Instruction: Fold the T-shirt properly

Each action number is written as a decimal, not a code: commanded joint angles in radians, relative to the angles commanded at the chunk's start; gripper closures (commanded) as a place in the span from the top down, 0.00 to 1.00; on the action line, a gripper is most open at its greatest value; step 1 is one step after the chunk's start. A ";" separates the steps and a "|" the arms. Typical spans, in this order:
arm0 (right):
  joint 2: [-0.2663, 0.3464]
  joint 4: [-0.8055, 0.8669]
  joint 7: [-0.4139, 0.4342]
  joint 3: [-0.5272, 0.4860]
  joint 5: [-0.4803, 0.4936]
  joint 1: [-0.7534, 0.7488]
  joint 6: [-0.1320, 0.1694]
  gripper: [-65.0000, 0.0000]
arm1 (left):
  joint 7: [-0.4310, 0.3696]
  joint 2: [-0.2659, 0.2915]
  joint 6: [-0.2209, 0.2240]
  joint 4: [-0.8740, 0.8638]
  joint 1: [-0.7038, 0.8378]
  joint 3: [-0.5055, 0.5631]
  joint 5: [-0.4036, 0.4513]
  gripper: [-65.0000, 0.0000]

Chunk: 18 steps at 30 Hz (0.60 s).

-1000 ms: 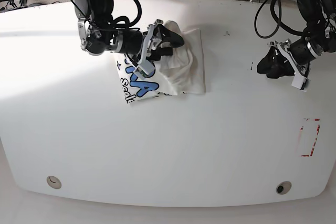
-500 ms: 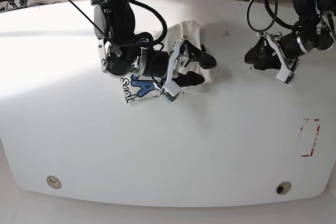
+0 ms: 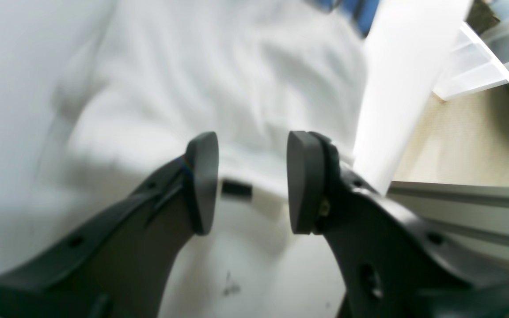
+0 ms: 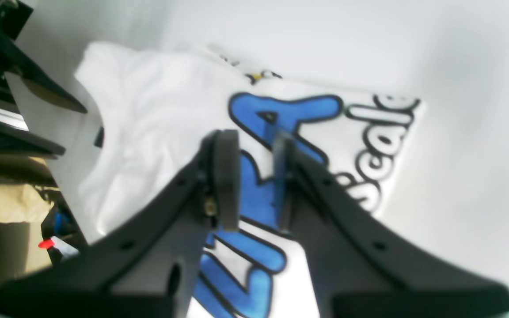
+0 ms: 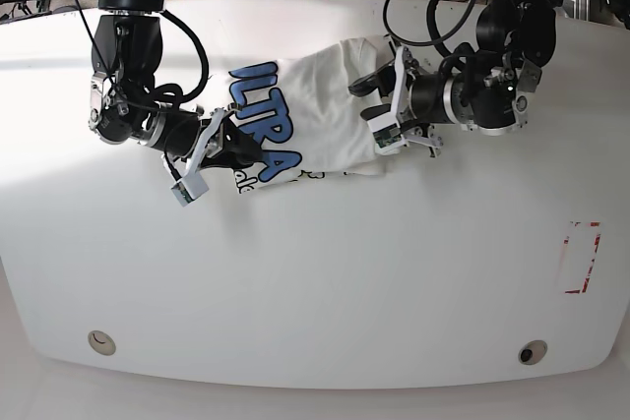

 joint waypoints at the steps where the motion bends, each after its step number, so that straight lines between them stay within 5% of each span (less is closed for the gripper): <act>1: 0.003 -0.023 0.000 0.000 -0.002 0.012 0.000 0.17 | -0.017 0.003 0.000 0.000 0.000 0.031 0.035 0.37; 5: 0.008 -0.091 0.040 -0.003 -0.029 0.054 0.000 0.17 | -0.031 0.020 0.000 -0.017 -0.005 0.109 0.138 0.37; 8: 0.000 -0.150 0.064 -0.005 -0.138 0.106 0.000 0.17 | -0.043 0.044 0.000 -0.037 -0.005 0.124 0.178 0.37; 18: -0.035 -0.324 0.149 -0.038 -0.427 0.183 0.000 0.17 | -0.054 0.018 0.000 -0.167 -0.015 0.120 0.187 0.37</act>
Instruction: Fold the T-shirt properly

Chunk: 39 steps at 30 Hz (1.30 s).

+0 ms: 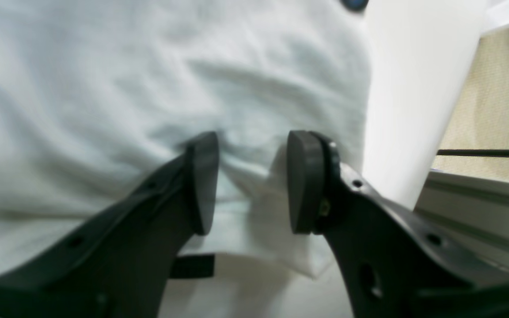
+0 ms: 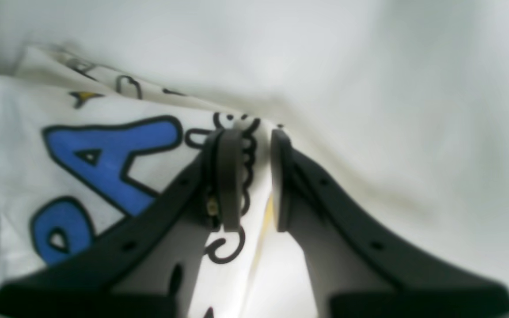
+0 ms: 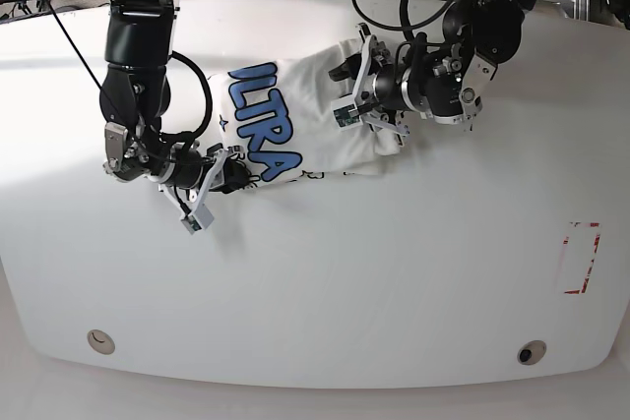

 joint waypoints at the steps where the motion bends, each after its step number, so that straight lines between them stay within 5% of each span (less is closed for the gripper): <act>1: -0.003 0.000 0.003 0.000 -0.025 -0.003 0.000 0.17 | -0.008 -0.003 0.000 -0.020 -0.015 -0.002 0.000 0.37; 7: -0.003 0.054 0.006 0.000 -0.087 -0.074 0.000 0.16 | -0.091 -0.061 0.000 -0.137 -0.086 0.000 0.000 0.37; 15: -0.011 0.253 0.000 -0.005 -0.087 -0.221 0.000 0.16 | -0.095 -0.092 0.000 -0.175 -0.190 -0.002 -0.003 0.37; 27: -0.066 0.431 0.000 -0.333 -0.091 -0.336 0.000 0.16 | -0.087 -0.091 0.000 -0.161 -0.288 -0.009 -0.005 0.37; 39: -0.187 0.428 0.000 -0.634 -0.091 -0.244 0.000 0.16 | -0.002 -0.083 0.000 0.051 -0.175 -0.305 0.002 0.37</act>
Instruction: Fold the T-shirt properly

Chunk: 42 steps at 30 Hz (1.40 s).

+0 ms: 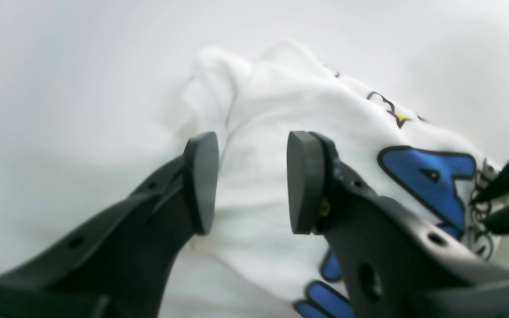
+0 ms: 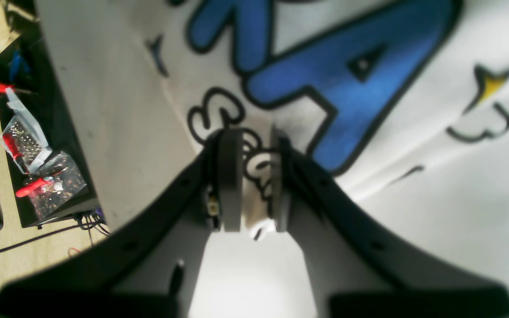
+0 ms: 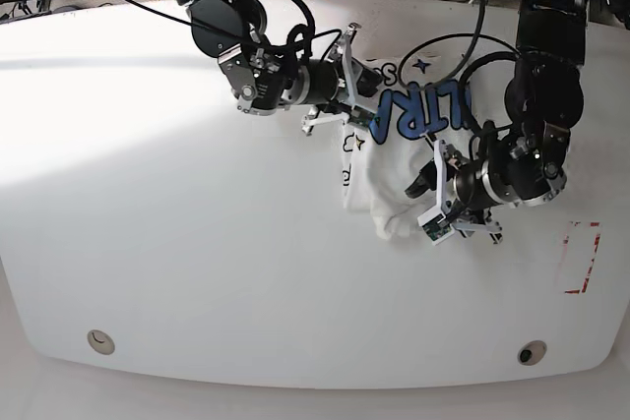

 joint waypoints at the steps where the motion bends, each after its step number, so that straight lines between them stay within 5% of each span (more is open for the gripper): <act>1: -0.008 0.000 0.000 -0.008 0.000 0.006 0.000 0.16 | 0.000 0.000 0.000 0.003 0.012 -0.011 0.000 0.37; 4: -0.012 0.008 0.000 0.005 0.011 0.008 0.000 0.16 | 0.000 0.034 0.000 0.017 0.066 -0.063 0.000 0.37; 9: -0.005 0.060 0.000 0.163 0.012 -0.002 0.000 0.16 | -0.002 0.103 0.022 0.018 0.146 -0.137 0.000 0.37; 13: 0.061 0.075 0.000 0.273 0.068 0.000 0.000 0.16 | -0.003 0.192 0.136 0.020 0.187 -0.138 -0.002 0.37; 16: 0.126 0.068 0.000 0.387 0.210 0.000 0.000 0.16 | -0.044 0.233 0.291 0.052 0.215 -0.135 0.020 0.37; 18: 0.157 0.046 0.000 0.459 0.288 0.002 0.000 0.16 | -0.127 0.267 0.397 0.055 0.247 -0.114 0.057 0.38; 27: 0.245 0.003 0.000 0.643 0.408 -0.037 0.000 0.16 | -0.540 0.279 0.680 0.037 0.436 0.077 0.321 0.46; 35: 0.256 0.002 0.000 0.689 0.411 -0.064 0.000 0.16 | -0.681 0.276 0.760 -0.187 0.483 0.092 0.388 0.46; 39: 0.256 0.002 0.000 0.689 0.411 -0.066 0.000 0.16 | -0.675 0.250 0.727 -0.245 0.482 0.048 0.385 0.46; 42: 0.256 0.006 0.000 0.689 0.411 -0.066 0.000 0.16 | -0.669 0.221 0.656 -0.252 0.488 -0.055 0.385 0.46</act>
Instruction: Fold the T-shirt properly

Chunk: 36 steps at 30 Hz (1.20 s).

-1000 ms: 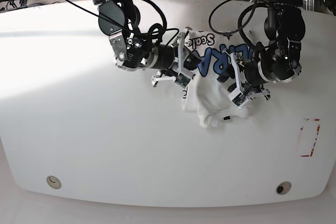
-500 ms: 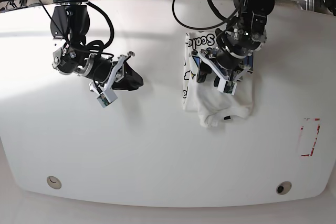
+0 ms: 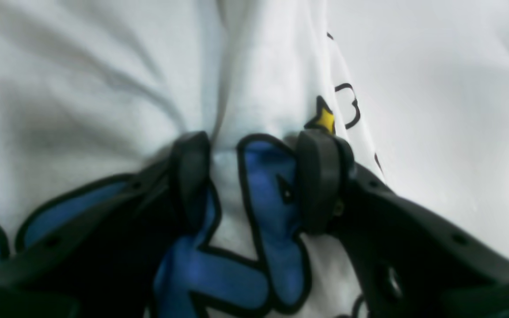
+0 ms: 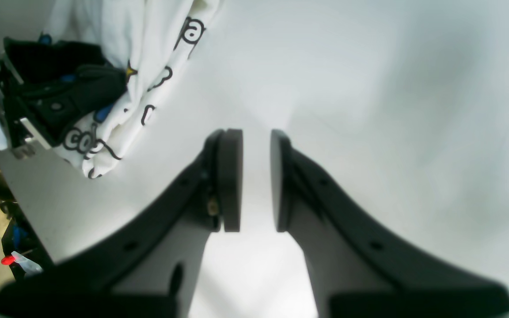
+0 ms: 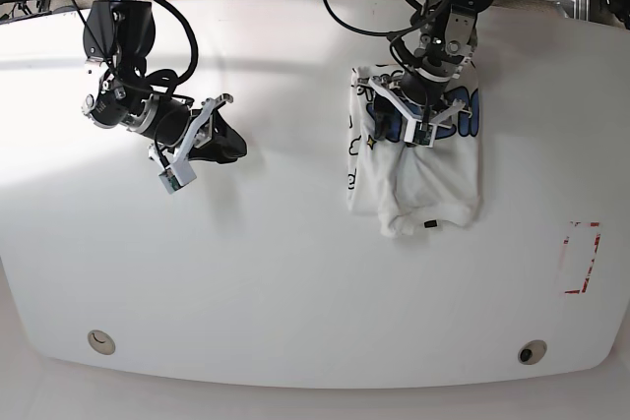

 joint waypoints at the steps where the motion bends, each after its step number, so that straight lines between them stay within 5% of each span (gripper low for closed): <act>1: 0.000 0.000 0.000 0.000 0.000 0.000 0.000 0.16 | 0.009 -0.017 -0.040 0.000 0.000 -0.040 0.000 0.46; 10: 0.000 0.055 0.000 0.000 -0.006 -0.052 0.000 0.16 | 0.117 -0.189 -0.540 -0.072 -0.031 -0.546 0.006 0.45; 14: -0.002 0.084 0.000 -0.002 -0.006 -0.064 0.000 0.16 | 0.120 -0.308 -0.638 -0.178 -0.058 -0.631 0.003 0.45; 23: -0.002 0.095 0.000 -0.005 -0.005 -0.071 0.000 0.16 | 0.127 -0.500 -0.656 -0.321 -0.157 -0.674 0.000 0.45; 31: 0.000 0.104 0.000 -0.002 -0.006 -0.078 0.000 0.16 | 0.330 -0.493 -0.656 -0.040 -0.157 -0.677 0.000 0.45; 36: -0.003 0.115 0.000 0.000 -0.005 -0.080 0.000 0.16 | 0.420 -0.411 -0.656 0.149 -0.146 -0.677 0.003 0.45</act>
